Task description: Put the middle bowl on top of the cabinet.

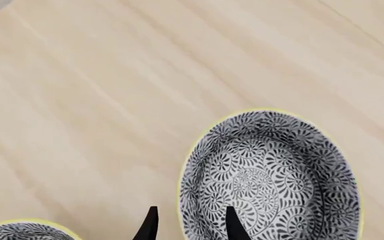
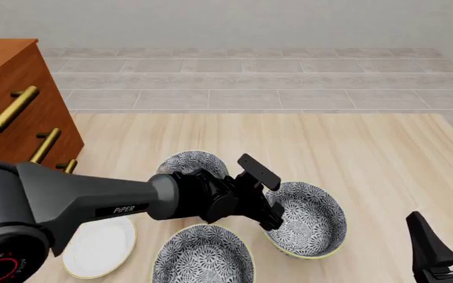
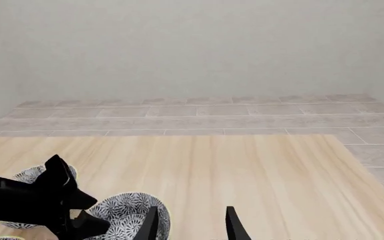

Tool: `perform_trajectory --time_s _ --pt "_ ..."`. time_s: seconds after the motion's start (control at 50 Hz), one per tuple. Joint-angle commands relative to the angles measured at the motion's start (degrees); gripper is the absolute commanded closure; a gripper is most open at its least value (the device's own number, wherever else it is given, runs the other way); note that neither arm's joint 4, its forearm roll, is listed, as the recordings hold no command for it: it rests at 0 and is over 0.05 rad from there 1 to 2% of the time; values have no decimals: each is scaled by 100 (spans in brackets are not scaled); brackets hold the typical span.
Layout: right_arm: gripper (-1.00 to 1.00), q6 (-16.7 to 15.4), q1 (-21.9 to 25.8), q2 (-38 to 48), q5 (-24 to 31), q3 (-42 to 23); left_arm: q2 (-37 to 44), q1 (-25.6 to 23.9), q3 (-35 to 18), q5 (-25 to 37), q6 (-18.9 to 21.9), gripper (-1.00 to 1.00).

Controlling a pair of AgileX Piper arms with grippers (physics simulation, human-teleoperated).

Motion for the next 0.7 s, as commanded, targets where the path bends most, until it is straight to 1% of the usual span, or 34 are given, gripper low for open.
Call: perform_trajectory --time_s 0.02,0.34,0.48,0.5,0.54,0.7 --pt "-100 19 41 0 -46 70 224 -18 -51 -87 -81 -100" --pt "-100 33 72 0 -48 82 361 -42 -95 -103 -171 -100" --pt "-100 39 82 -1 -57 107 306 59 -110 -87 -192 -100" --pt "-100 39 81 -1 -59 107 291 71 -103 -86 -156 100" --pt "-100 37 80 -1 -61 117 242 116 -81 -102 -86 100" --pt "-100 28 109 -1 -52 115 98 35 -46 -78 -128 100"
